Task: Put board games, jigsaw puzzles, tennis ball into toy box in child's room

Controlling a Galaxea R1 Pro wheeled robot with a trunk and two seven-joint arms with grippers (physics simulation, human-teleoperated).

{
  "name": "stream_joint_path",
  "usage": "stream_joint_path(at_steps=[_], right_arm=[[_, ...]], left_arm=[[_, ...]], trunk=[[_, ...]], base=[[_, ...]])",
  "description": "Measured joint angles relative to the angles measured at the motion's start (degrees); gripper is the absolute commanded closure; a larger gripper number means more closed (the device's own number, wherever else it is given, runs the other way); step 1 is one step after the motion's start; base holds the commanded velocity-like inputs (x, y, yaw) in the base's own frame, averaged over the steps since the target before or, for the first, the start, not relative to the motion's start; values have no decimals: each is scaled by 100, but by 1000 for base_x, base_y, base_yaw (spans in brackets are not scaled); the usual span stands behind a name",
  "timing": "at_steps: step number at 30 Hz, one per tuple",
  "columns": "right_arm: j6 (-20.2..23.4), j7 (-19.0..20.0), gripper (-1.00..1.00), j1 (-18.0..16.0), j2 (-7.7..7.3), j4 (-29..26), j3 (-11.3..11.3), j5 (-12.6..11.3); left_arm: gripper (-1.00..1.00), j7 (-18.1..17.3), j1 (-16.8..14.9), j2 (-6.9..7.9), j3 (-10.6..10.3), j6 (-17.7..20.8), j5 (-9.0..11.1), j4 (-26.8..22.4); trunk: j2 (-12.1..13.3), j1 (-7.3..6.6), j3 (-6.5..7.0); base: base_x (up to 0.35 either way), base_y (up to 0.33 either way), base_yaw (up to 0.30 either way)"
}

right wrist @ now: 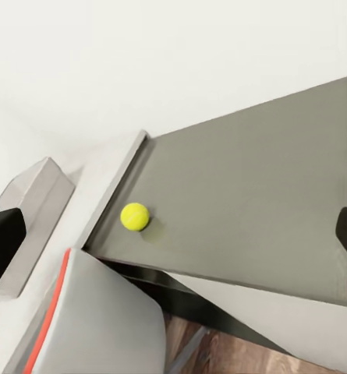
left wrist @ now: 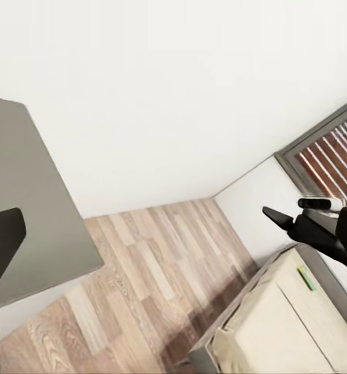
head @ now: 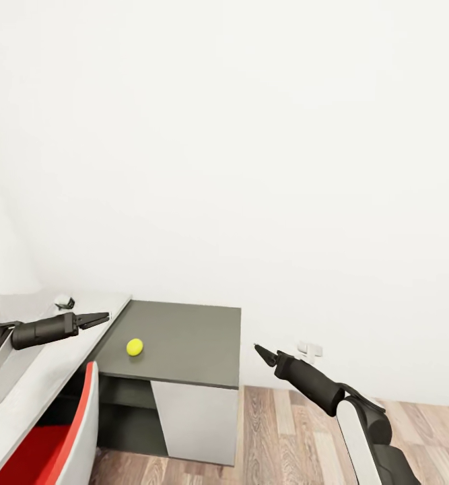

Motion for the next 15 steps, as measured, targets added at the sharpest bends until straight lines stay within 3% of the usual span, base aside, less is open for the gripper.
stream_joint_path(at_steps=[11,15], right_arm=[[9,11,-100,1,2,6,0,-4],[9,13,-100,1,-2,13,-5,-4]], left_arm=[[-100,0,3,-3,0,0,0,-5],[-100,0,3,-68,0,0,-8,-5]], trunk=[[0,0,0],[0,0,0]], base=[[0,0,-285],[0,0,-285]])
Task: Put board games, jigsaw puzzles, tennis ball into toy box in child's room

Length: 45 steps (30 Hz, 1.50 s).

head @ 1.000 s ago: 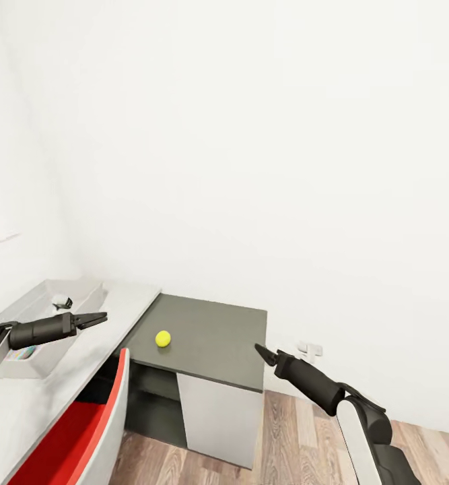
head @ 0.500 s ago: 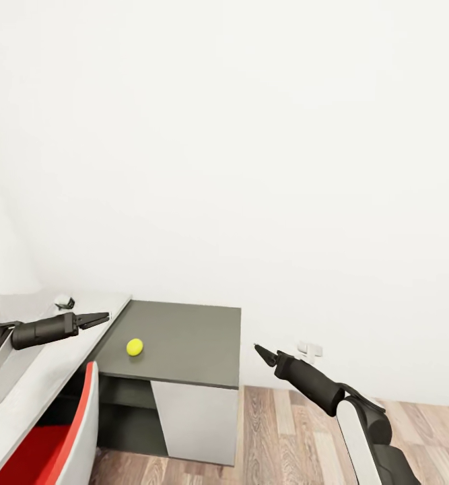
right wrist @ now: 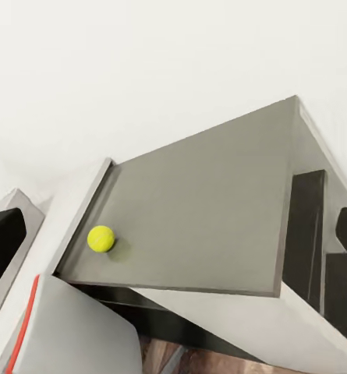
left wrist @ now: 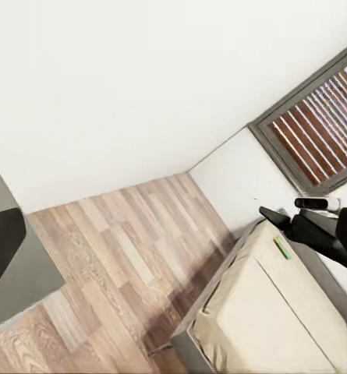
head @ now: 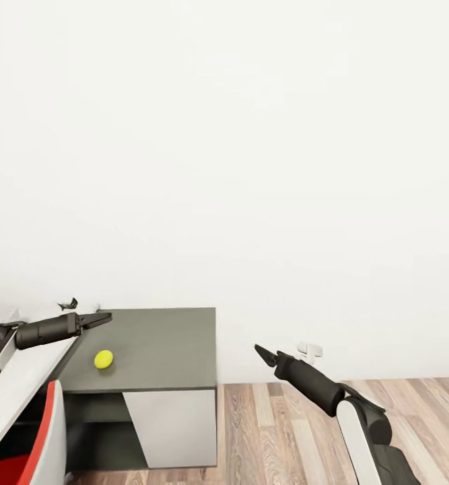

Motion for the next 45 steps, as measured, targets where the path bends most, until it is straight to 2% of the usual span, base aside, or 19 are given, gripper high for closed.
stream_joint_path(at_steps=[4,11,45], right_arm=[[0,0,-100,-3,-4,6,-15,0],[8,81,-100,0,-5,12,-320,1],[8,118,-100,0,-5,19,-355,2]], left_arm=[[-100,0,0,-22,0,1,-9,0],[-100,0,0,-40,-8,8,-9,-6],[-100,0,0,-102,-9,9,-27,0]], trunk=[[0,0,0],[0,0,0],[0,0,0]], base=[[0,0,-285],[0,0,-285],[0,0,-285]])
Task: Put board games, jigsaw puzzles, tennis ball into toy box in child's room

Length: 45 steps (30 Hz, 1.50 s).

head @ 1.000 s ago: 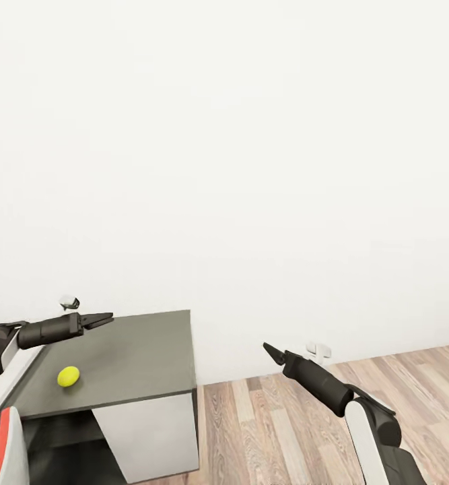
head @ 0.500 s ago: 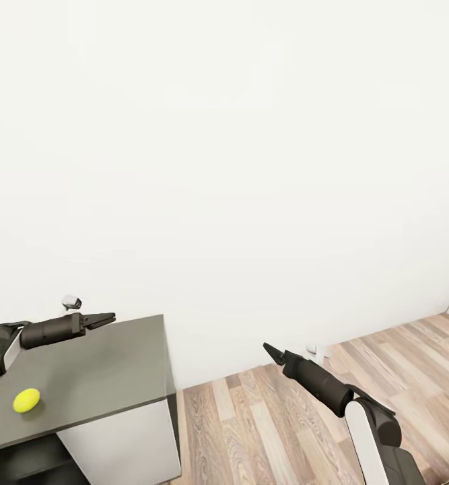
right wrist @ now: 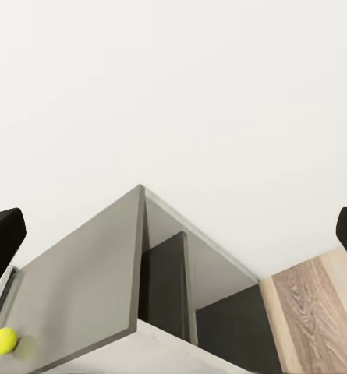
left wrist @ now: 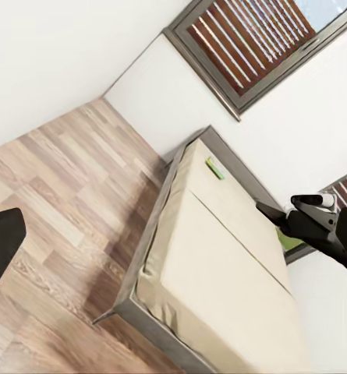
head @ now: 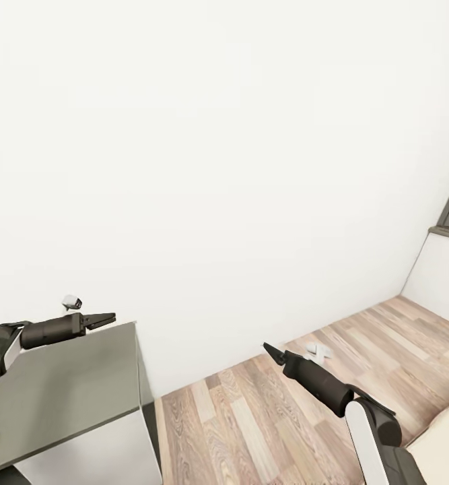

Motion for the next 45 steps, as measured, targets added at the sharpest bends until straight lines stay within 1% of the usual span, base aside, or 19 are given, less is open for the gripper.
stream_joint_path(at_steps=[36,45], right_arm=[[0,-2,-100,0,0,8,-9,0],[0,-1,-100,0,0,9,-9,0]], left_arm=[[-100,0,0,-8,0,0,0,0],[-100,0,0,-56,0,0,0,0]], trunk=[[0,0,0],[0,0,0]], base=[[0,0,-285],[0,0,-285]])
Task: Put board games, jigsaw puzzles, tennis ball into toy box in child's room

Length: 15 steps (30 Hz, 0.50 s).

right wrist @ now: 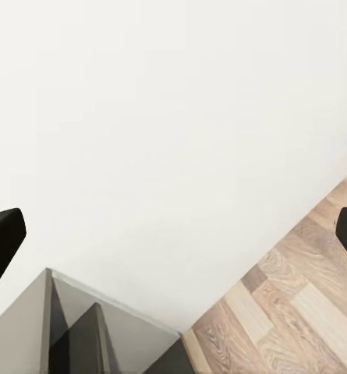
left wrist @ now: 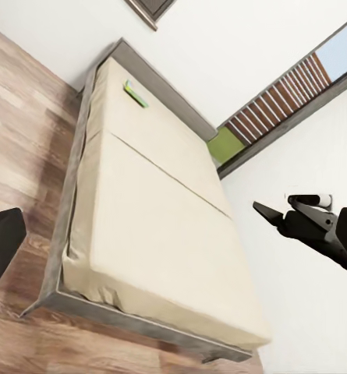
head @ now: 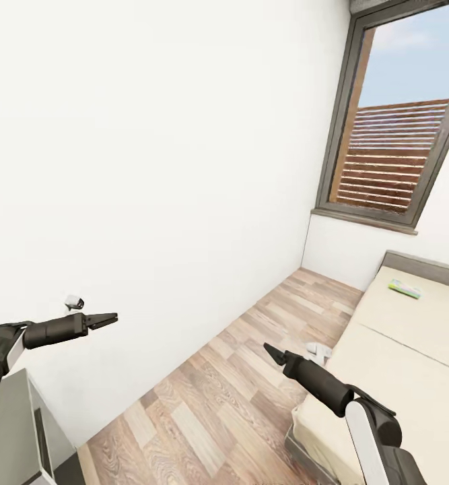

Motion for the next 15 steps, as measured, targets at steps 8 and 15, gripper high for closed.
stream_joint_path(at_steps=[8,15], right_arm=[[8,8,-100,0,-2,0,-107,-5],[11,8,-100,0,0,0,-242,-6]], left_arm=[[-100,0,0,-66,0,0,-6,0],[-100,0,3,-90,-5,0,-8,0]], trunk=[[0,0,0],[0,0,0]], base=[[0,0,-285],[0,0,-285]])
